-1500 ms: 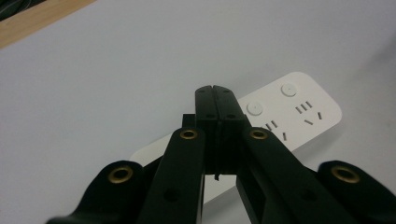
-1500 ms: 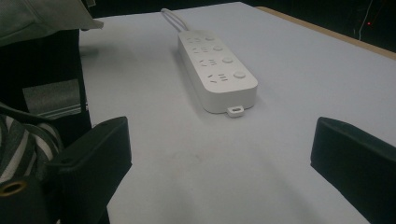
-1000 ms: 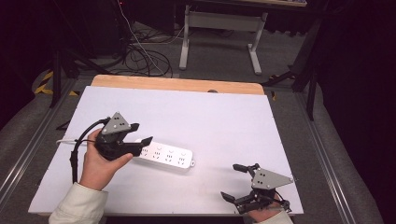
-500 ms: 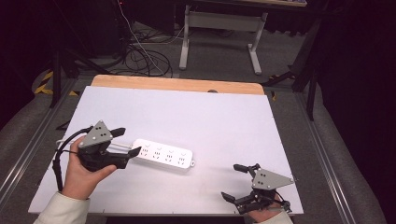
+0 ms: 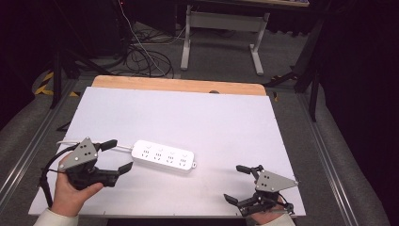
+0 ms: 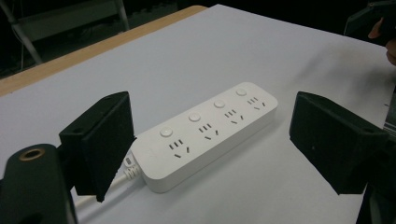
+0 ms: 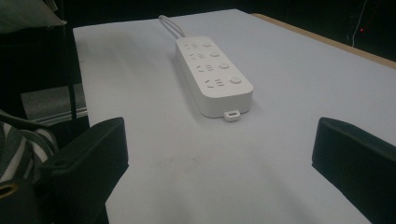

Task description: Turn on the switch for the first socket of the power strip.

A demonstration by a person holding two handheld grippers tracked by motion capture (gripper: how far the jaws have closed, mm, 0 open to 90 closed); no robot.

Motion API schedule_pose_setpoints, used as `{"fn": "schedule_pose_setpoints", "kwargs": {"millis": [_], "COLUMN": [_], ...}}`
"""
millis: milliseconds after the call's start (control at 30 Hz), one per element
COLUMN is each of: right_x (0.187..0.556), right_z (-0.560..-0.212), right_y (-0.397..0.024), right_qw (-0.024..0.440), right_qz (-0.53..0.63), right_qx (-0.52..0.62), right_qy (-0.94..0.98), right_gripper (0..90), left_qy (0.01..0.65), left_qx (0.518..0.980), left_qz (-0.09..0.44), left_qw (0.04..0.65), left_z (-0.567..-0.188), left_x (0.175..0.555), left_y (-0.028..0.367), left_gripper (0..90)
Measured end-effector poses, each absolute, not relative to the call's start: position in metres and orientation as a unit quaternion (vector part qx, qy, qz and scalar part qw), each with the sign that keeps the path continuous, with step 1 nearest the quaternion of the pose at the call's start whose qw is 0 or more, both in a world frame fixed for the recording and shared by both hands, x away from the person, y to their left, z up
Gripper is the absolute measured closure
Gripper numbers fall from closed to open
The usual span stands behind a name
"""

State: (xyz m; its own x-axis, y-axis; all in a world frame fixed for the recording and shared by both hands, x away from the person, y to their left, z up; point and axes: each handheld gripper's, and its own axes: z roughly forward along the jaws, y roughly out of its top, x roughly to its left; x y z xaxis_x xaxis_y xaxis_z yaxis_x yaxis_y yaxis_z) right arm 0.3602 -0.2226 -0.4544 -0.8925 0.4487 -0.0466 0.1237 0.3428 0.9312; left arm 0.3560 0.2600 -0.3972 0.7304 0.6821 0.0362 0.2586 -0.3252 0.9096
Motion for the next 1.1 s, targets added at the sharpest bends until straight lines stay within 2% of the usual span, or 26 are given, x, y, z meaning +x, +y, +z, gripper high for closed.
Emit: {"fn": "schedule_pose_setpoints", "kwargs": {"millis": [533, 800, 1033, 1100], "right_x": [0.361, 0.363, 0.364, 0.364], "right_z": [-0.454, -0.455, -0.455, -0.456], "right_y": [-0.224, -0.224, -0.225, -0.225], "right_qw": [0.153, 0.154, 0.153, 0.153], "right_qz": [0.538, 0.531, 0.532, 0.532], "right_qx": [0.189, 0.197, 0.197, 0.198], "right_qy": [0.807, 0.810, 0.809, 0.809], "right_gripper": [3.6, 3.8, 3.8, 3.8], "left_qy": [0.320, 0.317, 0.335, 0.336], "left_qx": [0.784, 0.792, 0.789, 0.789], "left_qz": [0.218, 0.209, 0.222, 0.210], "left_qw": [0.485, 0.477, 0.465, 0.470], "left_z": [-0.436, -0.456, -0.473, -0.472], "left_x": [0.337, 0.330, 0.325, 0.326], "left_y": [0.274, 0.268, 0.271, 0.271], "left_gripper": [15.4, 14.4, 14.5, 15.7]}}
